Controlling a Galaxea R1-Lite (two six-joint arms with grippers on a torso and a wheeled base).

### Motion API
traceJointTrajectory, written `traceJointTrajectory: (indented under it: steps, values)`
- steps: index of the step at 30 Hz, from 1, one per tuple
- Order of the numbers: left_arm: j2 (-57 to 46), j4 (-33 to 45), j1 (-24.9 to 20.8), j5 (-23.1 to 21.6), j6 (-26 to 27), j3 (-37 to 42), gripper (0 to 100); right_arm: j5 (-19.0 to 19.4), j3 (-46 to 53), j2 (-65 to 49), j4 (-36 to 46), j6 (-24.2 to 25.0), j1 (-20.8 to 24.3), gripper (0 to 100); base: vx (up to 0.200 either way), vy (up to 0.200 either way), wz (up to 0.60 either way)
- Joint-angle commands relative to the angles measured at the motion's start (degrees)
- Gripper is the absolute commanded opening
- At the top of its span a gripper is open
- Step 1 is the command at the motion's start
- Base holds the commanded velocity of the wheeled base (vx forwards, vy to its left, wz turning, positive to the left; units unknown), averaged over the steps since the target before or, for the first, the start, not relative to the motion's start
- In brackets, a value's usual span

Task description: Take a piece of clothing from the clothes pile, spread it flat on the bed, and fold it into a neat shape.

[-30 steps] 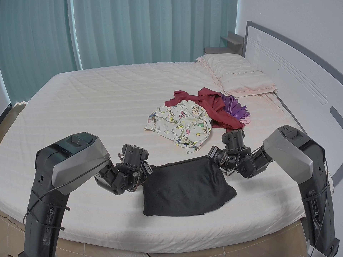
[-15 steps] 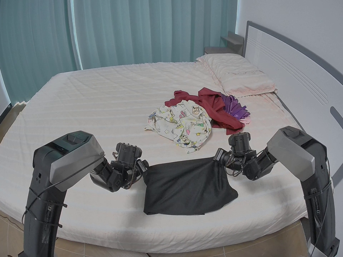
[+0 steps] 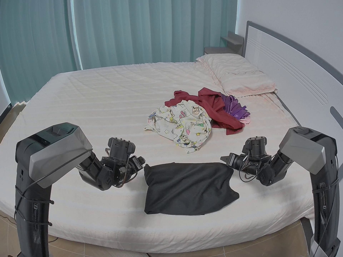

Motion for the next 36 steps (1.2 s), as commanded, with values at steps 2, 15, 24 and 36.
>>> traceJointTrajectory:
  steps: [2,15,24,36]
  values:
    - [-1.48,-0.07,-0.17,-0.01,-0.46,0.94,100,-1.61,-3.74,3.68,-2.88,0.12,0.76,100,0.000,0.000,0.00]
    - [2.03,0.19,-2.81,-4.66,0.42,-1.08,100,15.97,22.54,-9.77,-3.85,-9.99,-4.96,100,0.000,0.000,0.00]
    - [2.65,0.10,-3.69,-4.49,0.42,-1.88,100,19.40,26.58,-9.16,-3.93,-14.03,-4.69,100,0.000,0.000,0.00]
    - [2.65,0.02,-3.51,-4.31,0.42,-2.14,100,19.22,28.52,-9.60,1.69,-14.74,-3.64,0,0.000,0.000,0.00]
